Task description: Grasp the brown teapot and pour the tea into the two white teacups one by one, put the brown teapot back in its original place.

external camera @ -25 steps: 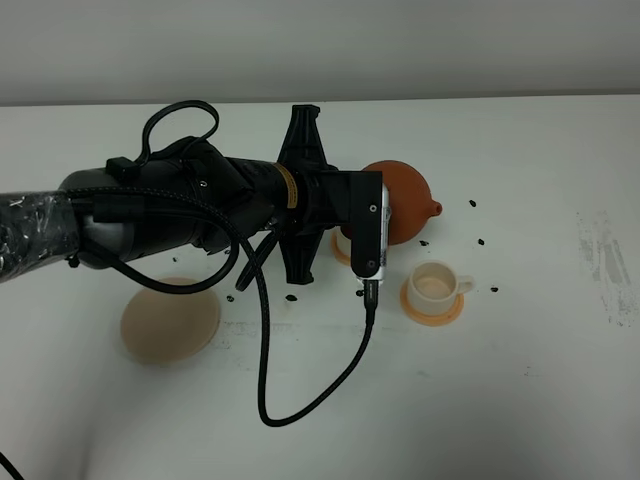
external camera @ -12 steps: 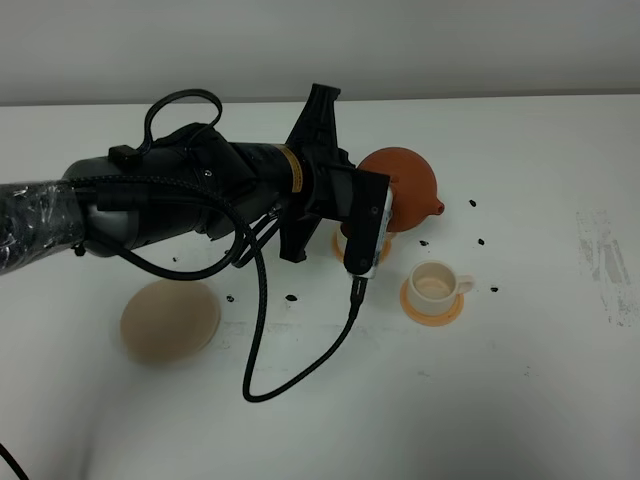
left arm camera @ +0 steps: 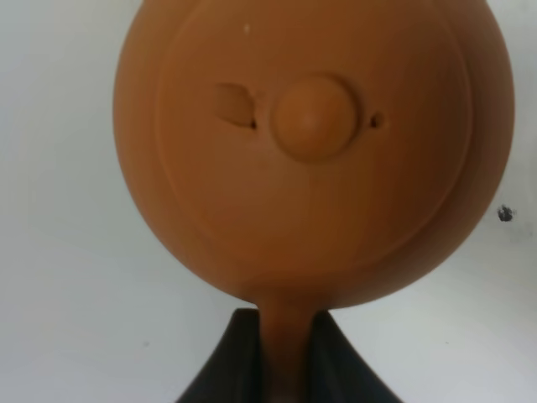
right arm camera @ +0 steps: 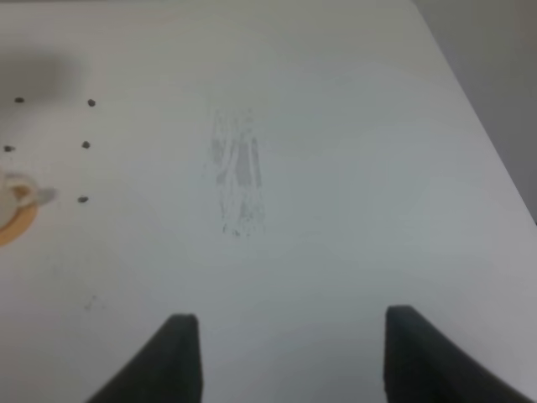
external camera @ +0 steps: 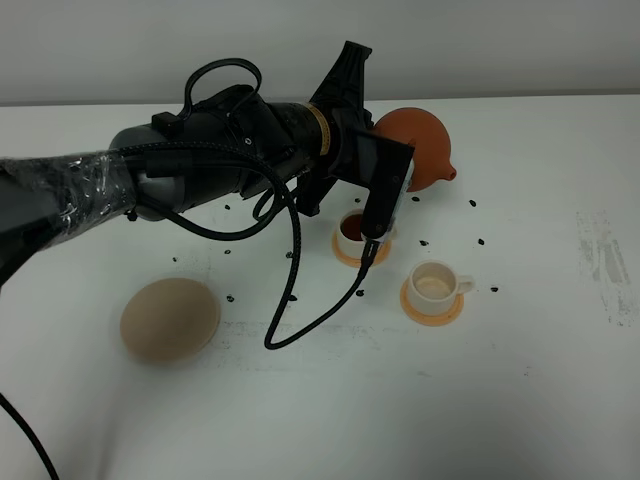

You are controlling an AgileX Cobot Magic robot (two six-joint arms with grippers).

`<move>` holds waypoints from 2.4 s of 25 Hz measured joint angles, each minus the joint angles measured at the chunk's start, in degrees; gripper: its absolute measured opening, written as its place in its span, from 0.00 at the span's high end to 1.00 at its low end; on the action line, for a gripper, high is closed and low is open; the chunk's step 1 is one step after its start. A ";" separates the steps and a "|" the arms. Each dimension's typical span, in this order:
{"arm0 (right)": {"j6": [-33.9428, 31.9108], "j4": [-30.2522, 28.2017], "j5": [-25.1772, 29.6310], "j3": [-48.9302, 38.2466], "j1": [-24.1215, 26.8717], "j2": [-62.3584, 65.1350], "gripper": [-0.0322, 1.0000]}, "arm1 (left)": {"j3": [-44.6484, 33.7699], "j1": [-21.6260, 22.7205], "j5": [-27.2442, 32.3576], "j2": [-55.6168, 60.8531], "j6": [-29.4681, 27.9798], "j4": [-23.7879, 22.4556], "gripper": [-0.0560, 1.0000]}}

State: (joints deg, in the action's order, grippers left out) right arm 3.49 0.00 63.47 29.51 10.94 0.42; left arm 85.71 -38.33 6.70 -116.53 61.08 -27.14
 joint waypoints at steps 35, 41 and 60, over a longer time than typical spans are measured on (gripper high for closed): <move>0.00 0.00 0.00 0.00 0.00 0.00 0.52 | -6.32 -3.08 2.40 3.64 10.30 -0.44 0.87; 0.00 0.00 0.00 0.00 0.00 0.00 0.52 | -6.32 -3.19 4.44 3.75 14.87 1.36 0.87; 0.00 0.00 0.00 0.00 0.00 0.00 0.52 | -6.32 -3.19 1.71 2.66 15.31 -8.00 0.87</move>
State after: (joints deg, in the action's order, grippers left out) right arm 3.49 0.00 63.47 29.51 10.94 0.42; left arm 79.39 -41.52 8.41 -113.87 76.39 -35.13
